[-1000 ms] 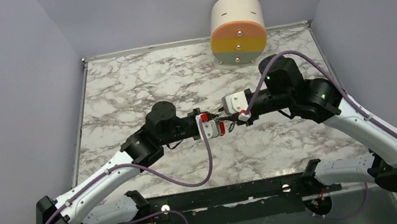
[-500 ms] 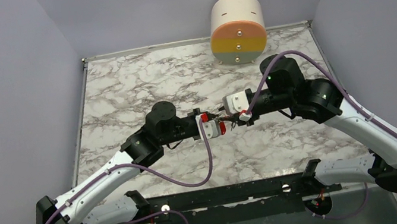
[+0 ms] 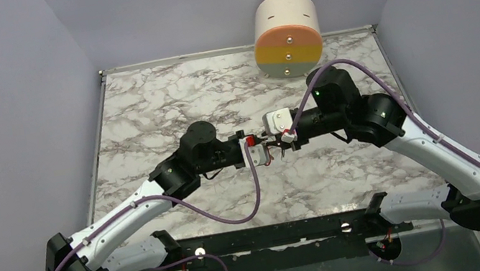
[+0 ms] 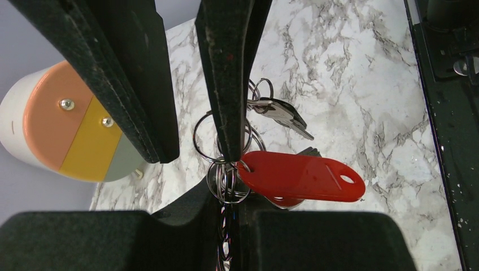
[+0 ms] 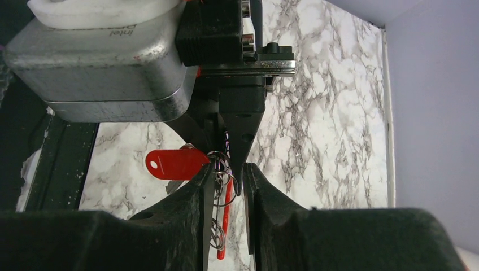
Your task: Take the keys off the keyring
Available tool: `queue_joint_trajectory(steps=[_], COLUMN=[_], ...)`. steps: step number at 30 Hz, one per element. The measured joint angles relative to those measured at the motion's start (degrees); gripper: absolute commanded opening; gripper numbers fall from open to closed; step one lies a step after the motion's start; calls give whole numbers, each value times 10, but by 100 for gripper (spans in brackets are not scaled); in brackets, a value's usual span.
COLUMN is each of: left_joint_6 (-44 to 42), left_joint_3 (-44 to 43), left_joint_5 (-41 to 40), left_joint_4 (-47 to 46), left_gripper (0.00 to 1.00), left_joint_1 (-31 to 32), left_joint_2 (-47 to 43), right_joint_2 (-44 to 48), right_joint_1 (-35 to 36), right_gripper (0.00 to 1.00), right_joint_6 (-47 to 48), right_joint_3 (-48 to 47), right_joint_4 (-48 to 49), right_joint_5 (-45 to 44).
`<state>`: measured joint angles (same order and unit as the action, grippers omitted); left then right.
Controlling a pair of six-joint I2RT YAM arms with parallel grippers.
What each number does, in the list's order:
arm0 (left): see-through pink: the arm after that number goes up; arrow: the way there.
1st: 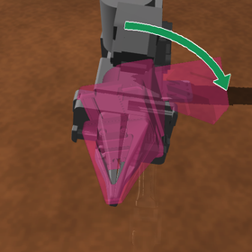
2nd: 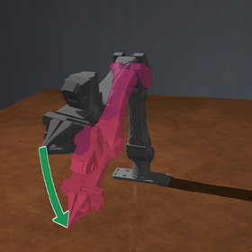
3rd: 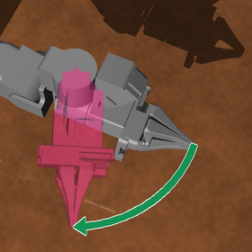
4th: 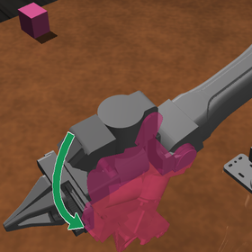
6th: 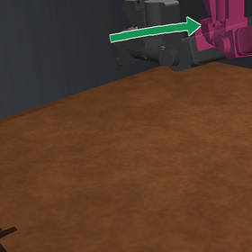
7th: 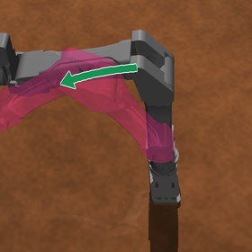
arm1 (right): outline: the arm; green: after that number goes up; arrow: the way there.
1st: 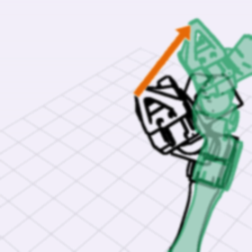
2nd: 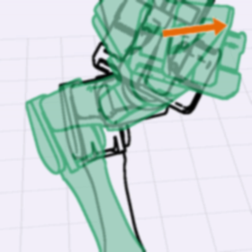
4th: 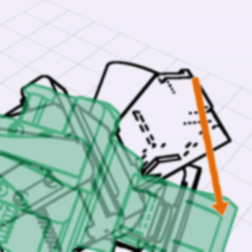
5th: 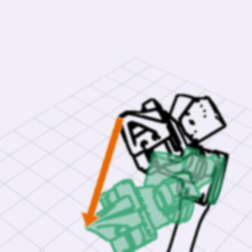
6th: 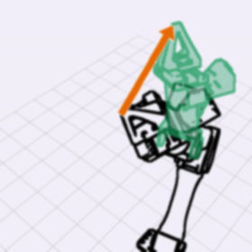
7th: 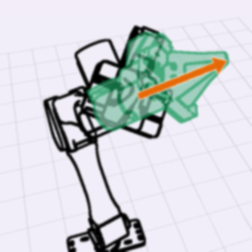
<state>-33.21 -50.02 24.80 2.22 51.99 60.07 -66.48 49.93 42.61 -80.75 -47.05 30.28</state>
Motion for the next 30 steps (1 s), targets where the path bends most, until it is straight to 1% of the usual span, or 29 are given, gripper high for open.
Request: queue_joint_trajectory(steps=[12, 21, 25, 30], left_joint_6=[0, 0, -1, -7], left_joint_3=[0, 0, 0, 0], left_joint_5=[-6, -13, -13, -13], left_joint_4=[-2, -5, -5, -8], left_gripper=[0, 0, 0, 0], left_joint_1=[0, 0, 0, 0], left_joint_2=[0, 0, 0, 0], right_joint_2=[8, 80, 71, 28], right_joint_1=[0, 0, 0, 0], right_gripper=[26, 28, 26, 21], right_joint_6=[-4, -10, -11, -17], right_joint_3=[1, 12, 12, 12], right_joint_4=[10, 55, 57, 50], right_joint_5=[-7, -7, -6, -7])
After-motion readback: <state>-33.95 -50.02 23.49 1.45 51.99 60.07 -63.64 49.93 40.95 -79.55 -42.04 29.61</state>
